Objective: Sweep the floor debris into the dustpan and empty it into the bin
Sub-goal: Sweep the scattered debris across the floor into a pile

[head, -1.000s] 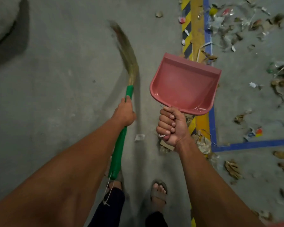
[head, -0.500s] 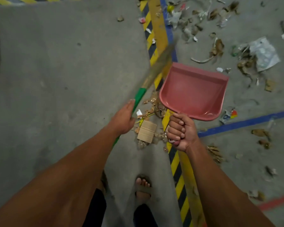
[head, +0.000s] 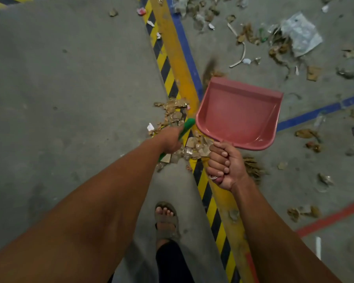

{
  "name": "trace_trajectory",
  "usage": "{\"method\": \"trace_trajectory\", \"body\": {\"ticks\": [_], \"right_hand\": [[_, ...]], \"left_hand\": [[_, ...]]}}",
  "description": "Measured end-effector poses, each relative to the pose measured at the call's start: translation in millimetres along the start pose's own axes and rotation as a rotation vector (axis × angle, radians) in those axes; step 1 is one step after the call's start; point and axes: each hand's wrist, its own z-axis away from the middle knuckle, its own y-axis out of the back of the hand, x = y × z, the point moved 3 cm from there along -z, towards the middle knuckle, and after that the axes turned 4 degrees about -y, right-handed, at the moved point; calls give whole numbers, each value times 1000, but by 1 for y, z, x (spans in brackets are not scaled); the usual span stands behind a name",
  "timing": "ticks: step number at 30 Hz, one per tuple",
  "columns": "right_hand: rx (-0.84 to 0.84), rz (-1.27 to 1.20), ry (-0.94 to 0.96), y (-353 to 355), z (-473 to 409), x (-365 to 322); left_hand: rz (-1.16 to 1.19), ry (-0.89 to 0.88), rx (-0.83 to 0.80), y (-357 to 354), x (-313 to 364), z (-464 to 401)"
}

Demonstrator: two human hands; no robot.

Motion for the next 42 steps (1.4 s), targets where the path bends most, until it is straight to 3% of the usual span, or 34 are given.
{"method": "trace_trajectory", "body": {"ticks": [3,6,13,16,18,21,27,32,35,38,42], "right_hand": [[-24,-41,20,9,17,0],[-18,-36,33,12,32,2],[36,-16,39,10,51,20],[51,-7,34,14,54,33],[60,0,30,20,56,43],[78,20,23,27,61,56],[60,28,15,19,72,78],[13,58,-6,4,78,95],[12,69,0,-9,81,112],[11,84,14,-19,87,130],[-7,87,-8,-22,98,154]], "left_hand": [[8,-105,12,4,17,3],[79,-110,142,4,15,27],[163,245,424,-30,-36,98],[146,459,311,-54,-51,111],[84,492,168,-70,-51,113],[11,363,40,-88,-38,111],[-11,-16,10,-76,-6,112],[-45,-99,78,-69,-15,147],[7,-4,197,-75,-40,185],[50,217,319,-91,-68,227],[115,564,279,-124,-106,275]]}}
